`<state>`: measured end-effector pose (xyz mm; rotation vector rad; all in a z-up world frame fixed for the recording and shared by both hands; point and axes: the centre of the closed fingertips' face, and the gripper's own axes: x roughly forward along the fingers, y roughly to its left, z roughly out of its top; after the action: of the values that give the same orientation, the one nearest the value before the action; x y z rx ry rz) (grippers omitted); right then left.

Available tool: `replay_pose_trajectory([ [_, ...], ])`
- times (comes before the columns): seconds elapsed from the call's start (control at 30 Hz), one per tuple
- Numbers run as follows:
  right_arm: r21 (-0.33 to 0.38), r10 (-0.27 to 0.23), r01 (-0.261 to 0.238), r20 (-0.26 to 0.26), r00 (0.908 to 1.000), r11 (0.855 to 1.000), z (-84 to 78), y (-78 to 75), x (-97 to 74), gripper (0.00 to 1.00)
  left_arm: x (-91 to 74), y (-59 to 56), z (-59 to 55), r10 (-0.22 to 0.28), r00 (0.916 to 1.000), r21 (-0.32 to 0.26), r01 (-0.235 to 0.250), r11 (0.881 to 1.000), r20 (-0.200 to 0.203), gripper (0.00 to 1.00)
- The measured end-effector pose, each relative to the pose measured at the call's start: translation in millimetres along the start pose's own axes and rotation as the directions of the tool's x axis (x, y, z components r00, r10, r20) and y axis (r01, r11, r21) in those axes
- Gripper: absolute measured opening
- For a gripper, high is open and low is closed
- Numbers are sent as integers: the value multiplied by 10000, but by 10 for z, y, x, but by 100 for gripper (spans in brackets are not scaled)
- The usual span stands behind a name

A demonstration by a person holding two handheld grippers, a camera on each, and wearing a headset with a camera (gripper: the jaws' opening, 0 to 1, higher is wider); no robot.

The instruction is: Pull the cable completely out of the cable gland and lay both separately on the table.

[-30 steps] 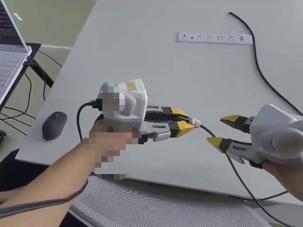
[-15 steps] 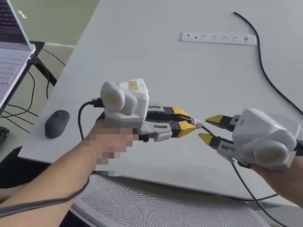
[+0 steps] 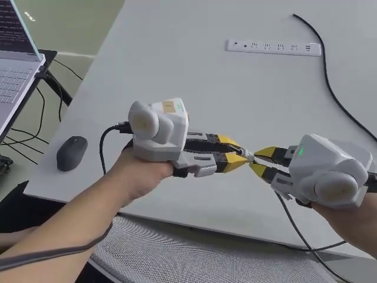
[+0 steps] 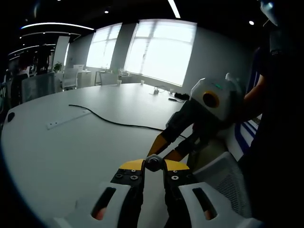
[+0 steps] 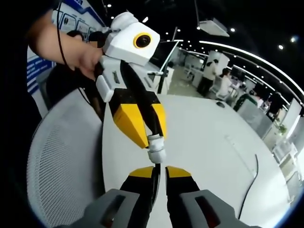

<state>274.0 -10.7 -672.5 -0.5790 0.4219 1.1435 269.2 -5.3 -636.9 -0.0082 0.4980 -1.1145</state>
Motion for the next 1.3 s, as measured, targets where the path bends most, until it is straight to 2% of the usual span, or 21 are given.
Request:
replay_pose_trajectory([
  [0.1,-36,143,-143,-8,9999,9999,-1,33,5,0,-2,11,-4,24,10000,15,-24,10000,5,15],
  [0.5,268,-28,31,-118,9999,9996,-63,-1,-23,0,-4,10,13,-5,9999,-11,5,10000,109,15],
  [0.73,740,-83,95,-170,9998,9972,-145,-19,-56,0,-10,-14,44,-71,9998,-58,72,10000,178,15],
  [1.0,1712,-150,257,-631,9979,9849,-323,-43,-95,0,1,-2,66,-109,9995,-88,112,9999,293,15],
  [1.3,2123,-160,316,-749,9971,9767,-414,-21,-121,0,4,6,41,-81,9996,-57,83,9999,265,15],
])
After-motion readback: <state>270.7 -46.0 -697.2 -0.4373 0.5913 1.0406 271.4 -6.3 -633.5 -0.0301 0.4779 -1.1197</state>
